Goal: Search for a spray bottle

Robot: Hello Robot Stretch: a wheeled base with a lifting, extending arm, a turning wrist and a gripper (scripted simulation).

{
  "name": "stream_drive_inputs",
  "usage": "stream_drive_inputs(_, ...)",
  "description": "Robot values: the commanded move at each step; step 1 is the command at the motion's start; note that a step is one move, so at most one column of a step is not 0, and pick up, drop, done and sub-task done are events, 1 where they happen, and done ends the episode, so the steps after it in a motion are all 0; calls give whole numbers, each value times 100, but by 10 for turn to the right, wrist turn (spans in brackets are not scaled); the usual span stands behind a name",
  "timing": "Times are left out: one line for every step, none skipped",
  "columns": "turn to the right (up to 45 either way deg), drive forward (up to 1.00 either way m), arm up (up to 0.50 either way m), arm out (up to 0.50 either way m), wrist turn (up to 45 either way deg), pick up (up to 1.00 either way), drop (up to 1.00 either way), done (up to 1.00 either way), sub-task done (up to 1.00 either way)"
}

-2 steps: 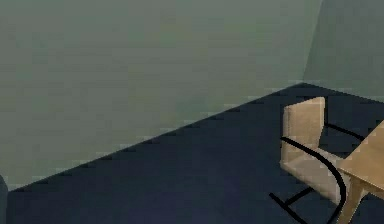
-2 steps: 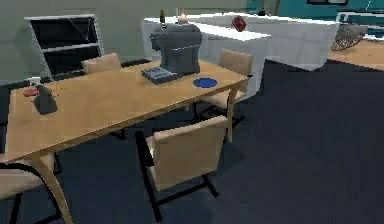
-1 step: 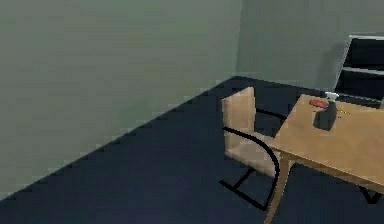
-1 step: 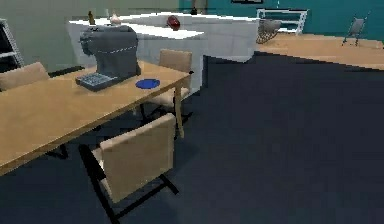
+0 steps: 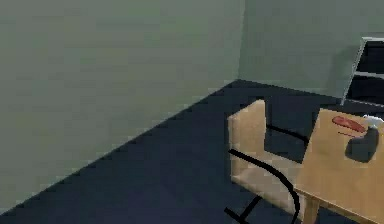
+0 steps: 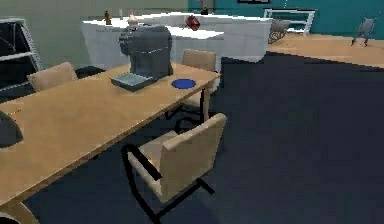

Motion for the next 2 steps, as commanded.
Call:
stream_drive_inputs(420, 0, 0, 0, 0, 0, 0, 0, 0)
stream_drive_inputs(0, 0, 0, 0, 0, 0, 0, 100, 0)
